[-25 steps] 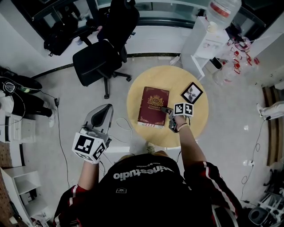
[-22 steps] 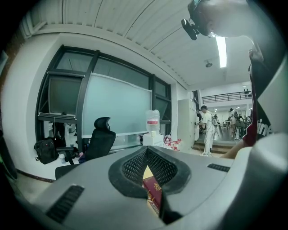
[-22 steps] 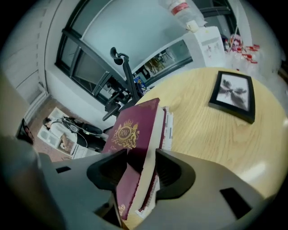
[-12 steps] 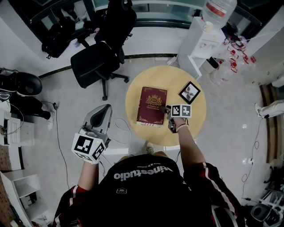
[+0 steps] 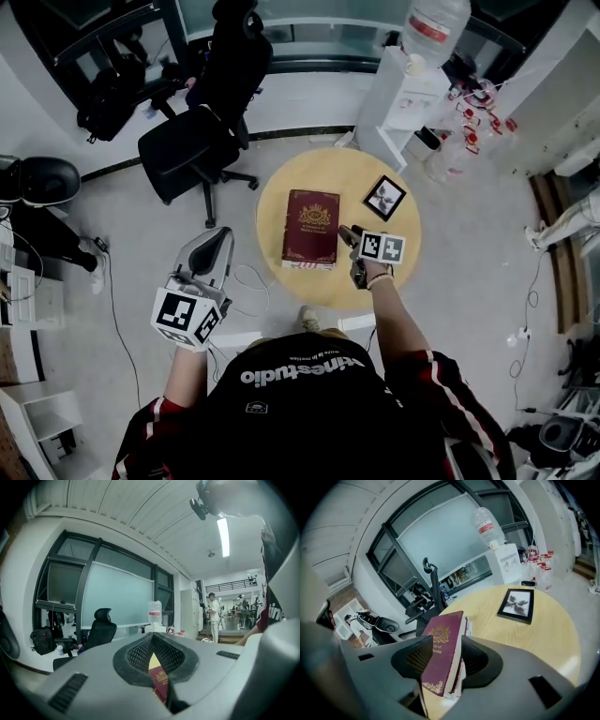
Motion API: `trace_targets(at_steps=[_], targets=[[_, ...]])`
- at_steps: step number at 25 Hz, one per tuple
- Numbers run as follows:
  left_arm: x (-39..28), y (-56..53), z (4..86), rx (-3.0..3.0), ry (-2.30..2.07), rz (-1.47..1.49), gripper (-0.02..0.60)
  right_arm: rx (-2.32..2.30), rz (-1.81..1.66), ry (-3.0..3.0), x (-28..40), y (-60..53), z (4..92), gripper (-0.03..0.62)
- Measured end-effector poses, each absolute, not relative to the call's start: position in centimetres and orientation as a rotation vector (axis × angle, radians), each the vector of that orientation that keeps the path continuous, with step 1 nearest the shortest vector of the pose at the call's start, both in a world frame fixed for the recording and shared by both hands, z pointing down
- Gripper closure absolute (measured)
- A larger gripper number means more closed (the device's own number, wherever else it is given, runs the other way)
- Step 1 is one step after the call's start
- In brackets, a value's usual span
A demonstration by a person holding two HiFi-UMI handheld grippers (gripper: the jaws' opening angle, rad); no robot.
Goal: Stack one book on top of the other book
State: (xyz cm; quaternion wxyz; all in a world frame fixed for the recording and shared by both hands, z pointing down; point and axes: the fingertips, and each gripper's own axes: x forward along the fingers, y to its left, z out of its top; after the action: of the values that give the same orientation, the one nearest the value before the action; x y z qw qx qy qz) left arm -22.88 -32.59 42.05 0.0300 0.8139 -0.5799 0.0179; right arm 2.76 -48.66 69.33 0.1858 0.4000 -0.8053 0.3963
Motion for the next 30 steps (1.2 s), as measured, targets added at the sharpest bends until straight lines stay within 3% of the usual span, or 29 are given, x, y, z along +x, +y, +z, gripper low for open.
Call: trace_targets(at_steps=[14,30], targets=[[-23.7,-26.9,40.6,2.59,-1.625,-0.109,0.566,1.38,0.88,-2.332,6.3,-39.4,61.8,0.393],[-21.4,-24.3,39.4,2.674,-1.458,-0.157,0.565,1.596,0.512,-2.499,8.6,-29.0,44.8,0.396]])
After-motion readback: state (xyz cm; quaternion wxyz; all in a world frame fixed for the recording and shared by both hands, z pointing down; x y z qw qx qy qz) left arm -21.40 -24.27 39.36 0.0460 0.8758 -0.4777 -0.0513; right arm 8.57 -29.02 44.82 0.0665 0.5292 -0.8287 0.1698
